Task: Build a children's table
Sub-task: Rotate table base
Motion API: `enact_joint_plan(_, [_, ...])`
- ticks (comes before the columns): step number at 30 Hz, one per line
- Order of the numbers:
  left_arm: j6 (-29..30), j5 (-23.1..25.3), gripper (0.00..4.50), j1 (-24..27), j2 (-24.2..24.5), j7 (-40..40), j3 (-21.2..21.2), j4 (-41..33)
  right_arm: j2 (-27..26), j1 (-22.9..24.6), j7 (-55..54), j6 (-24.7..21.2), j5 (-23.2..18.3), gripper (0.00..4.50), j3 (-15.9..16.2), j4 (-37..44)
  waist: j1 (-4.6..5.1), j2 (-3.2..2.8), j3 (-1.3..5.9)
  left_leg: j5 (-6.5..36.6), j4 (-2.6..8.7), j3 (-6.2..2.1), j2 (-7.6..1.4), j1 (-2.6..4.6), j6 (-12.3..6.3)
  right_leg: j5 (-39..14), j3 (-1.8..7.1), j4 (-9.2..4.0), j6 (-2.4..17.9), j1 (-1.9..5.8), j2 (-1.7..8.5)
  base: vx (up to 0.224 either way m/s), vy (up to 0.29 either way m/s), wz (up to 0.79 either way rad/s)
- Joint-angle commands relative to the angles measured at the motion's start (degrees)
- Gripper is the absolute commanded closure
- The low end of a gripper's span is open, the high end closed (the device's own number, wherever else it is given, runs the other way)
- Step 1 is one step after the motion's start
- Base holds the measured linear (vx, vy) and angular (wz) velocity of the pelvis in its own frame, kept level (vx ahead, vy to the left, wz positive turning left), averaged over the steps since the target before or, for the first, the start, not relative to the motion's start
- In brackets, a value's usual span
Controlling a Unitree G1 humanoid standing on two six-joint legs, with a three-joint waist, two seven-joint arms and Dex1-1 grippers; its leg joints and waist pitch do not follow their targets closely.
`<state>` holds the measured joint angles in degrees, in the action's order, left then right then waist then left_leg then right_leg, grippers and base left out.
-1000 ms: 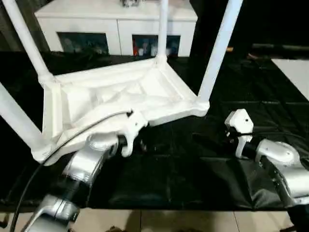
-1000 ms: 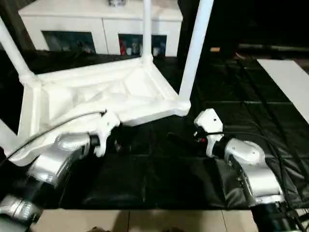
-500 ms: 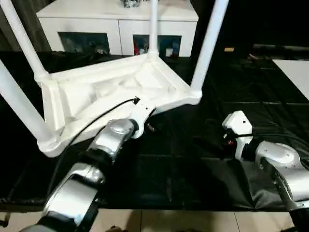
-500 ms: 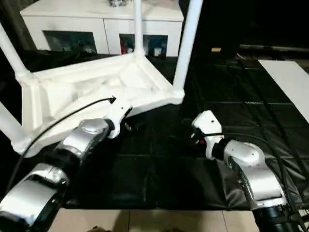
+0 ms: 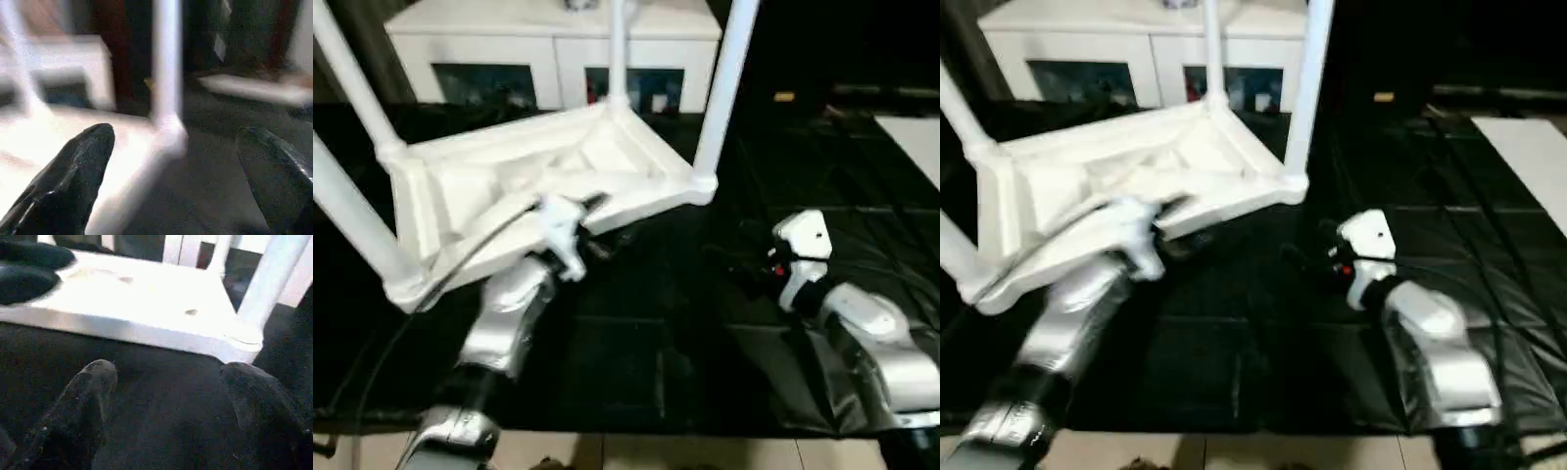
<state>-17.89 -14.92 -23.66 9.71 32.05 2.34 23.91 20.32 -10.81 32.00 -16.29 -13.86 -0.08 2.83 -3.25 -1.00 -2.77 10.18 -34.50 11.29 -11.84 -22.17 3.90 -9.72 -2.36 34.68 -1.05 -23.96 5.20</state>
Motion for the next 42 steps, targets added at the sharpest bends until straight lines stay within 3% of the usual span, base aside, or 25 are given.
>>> enact_joint_plan(1, [-14.7,6.3,0.01,1.1,1.6,-10.8,-5.9,-3.6,-0.7,0.6,-1.0,0.9,0.1,0.69,0.8,1.0,0.02,-0.28,3.65,18.5,4.54,-0.84,-1.13,1.06,-1.56,-13.0,1.2,-4.53,11.3,2.7,1.72,0.0,0.0,0.0])
enact_joint_plan(2, [-14.7,6.3,0.01,1.1,1.6,-10.8,-5.9,-3.6,-0.7,0.6,-1.0,0.9,0.1,0.69,0.8,1.0,0.36,0.32,3.59,19.6,4.61,-0.83,-1.3,1.03,-1.44,-13.7,1.18,-4.72,10.3,2.71,1.44,0.0,0.0,0.0])
enact_joint_plan(3, [-17.4,16.6,0.01,2.1,2.6,-22.5,-11.8,-7.3,-1.3,0.7,-1.3,0.8,0.3,0.69,1.2,1.1,0.51,0.01,3.44,20.6,4.8,-0.97,-1.35,1.17,-0.49,-16.6,1.23,-4.76,7.9,2.59,1.43,0.0,0.0,0.0])
enact_joint_plan(5, [-14.6,19.5,0.01,2.2,2.7,-28.3,-14.6,-8.9,-1.6,0.5,-1.3,0.7,0.3,0.69,1.2,1.0,0.68,-0.05,3.29,21.0,4.8,-0.98,-1.22,1.44,0.3,-18.9,1.22,-4.82,6.2,2.39,1.47,0.0,0.0,0.0])
enact_joint_plan(8, [-12.5,21.6,0.01,2.4,3.0,-33.2,-16.2,-10.0,-1.7,0.5,-1.3,0.8,0.4,0.69,1.3,1.0,0.71,-0.03,3.15,21.9,4.67,-1.02,-0.87,1.56,0.75,-22.6,1.29,-5.23,5.2,1.95,1.44,0.0,0.0,0.0])
enact_joint_plan(9, [-10.1,26.7,0.01,2.6,3.1,-42.6,-18.8,-11.6,-1.8,0.4,-1.3,0.8,0.4,0.69,1.1,0.8,0.64,-0.14,3.18,22.2,4.65,-1.06,-0.84,1.65,0.88,-23.4,1.32,-5.32,4.7,1.72,1.36,0.0,0.0,0.0])
enact_joint_plan(12, [-9.0,32.9,0.01,2.1,3.3,-52.6,-22.0,-12.4,-1.8,0.3,-1.2,0.9,0.1,0.69,0.8,0.6,0.94,0.24,3.31,21.6,4.58,-1.26,-0.73,1.16,0.6,-22.4,1.15,-5.2,3.9,1.88,1.16,0.0,0.0,0.0])
enact_joint_plan(16, [-7.6,40.6,0.01,0.6,3.3,-61.7,-24.9,-13.1,-2.0,0.2,-1.2,0.9,-0.1,0.69,0.7,0.2,1.31,0.2,3.48,20.2,4.44,-1.39,-0.64,0.78,-0.12,-21.3,1.12,-5.16,3.9,1.92,1.19,0.0,0.0,0.0])
enact_joint_plan(17, [-7.2,40.8,0.01,0.1,3.3,-62.3,-25.3,-13.0,-2.0,0.2,-1.2,1.0,0.0,0.69,0.7,0.0,1.42,0.25,3.64,18.7,4.46,-1.54,-0.59,0.4,-0.34,-19.3,1.05,-4.88,4.2,2.29,1.27,0.0,0.0,0.0])
enact_joint_plan(19, [-6.1,40.1,0.01,-0.3,3.3,-63.4,-25.5,-12.5,-2.1,0.3,-1.2,1.1,0.1,0.69,0.9,-0.1,1.35,0.29,3.67,18.2,4.29,-1.43,-0.55,0.59,-0.79,-17.4,1.13,-4.77,5.6,1.97,1.26,0.0,0.0,0.0])
enact_joint_plan(22, [-3.1,38.4,0.01,-0.8,3.6,-66.3,-26.5,-10.5,-2.0,0.4,-0.8,1.0,0.3,0.69,1.4,0.0,1.31,0.41,3.83,17.1,4.13,-1.4,-0.49,0.37,-1.11,-15.1,1.14,-4.37,6.6,2.23,1.26,0.0,0.0,0.0])
enact_joint_plan(25, [-3.9,40.9,0.01,-0.6,4.0,-69.3,-25.8,-9.7,-2.1,0.6,-0.8,1.1,0.4,0.69,1.4,-0.1,1.27,0.28,3.86,16.2,4.04,-1.36,-0.51,0.5,-1.7,-12.6,1.17,-4.29,7.8,2.22,1.19,0.0,0.0,0.0])
enact_joint_plan(31, [-11.9,49.6,0.01,1.9,6.0,-67.3,-16.5,-12.6,-1.8,1.1,-0.7,1.2,0.4,0.69,1.1,-0.1,0.76,0.09,4.1,14.8,4.03,-1.34,-0.92,0.78,-2.87,-9.0,1.14,-4.12,8.7,2.3,1.26,0.0,0.0,0.0])
enact_joint_plan(32, [-11.8,49.5,0.01,1.9,6.0,-67.4,-16.5,-12.6,-1.8,1.1,-0.7,1.2,0.4,0.69,1.1,-0.1,0.55,0.01,3.96,15.6,4.04,-1.17,-1.0,1.06,-2.67,-9.5,1.24,-4.26,8.9,1.98,1.23,0.0,0.0,0.0])
enact_joint_plan(35, [-9.3,48.4,0.01,1.9,6.1,-70.3,-18.4,-12.2,-1.6,1.2,-0.5,1.2,0.4,0.69,1.1,-0.1,0.43,0.3,3.83,16.7,4.2,-1.22,-0.78,0.83,-1.67,-11.7,1.21,-4.23,8.4,2.19,1.32,0.0,0.0,0.0])
enact_joint_plan(42, [-5.8,46.1,0.01,0.9,7.3,-76.7,-24.9,-7.8,-1.4,1.1,0.0,1.1,0.5,0.69,1.3,-0.4,0.77,0.53,3.7,17.8,4.09,-1.3,-0.38,0.8,-1.29,-16.6,1.1,-4.72,6.3,1.88,1.18,0.0,0.0,0.0])
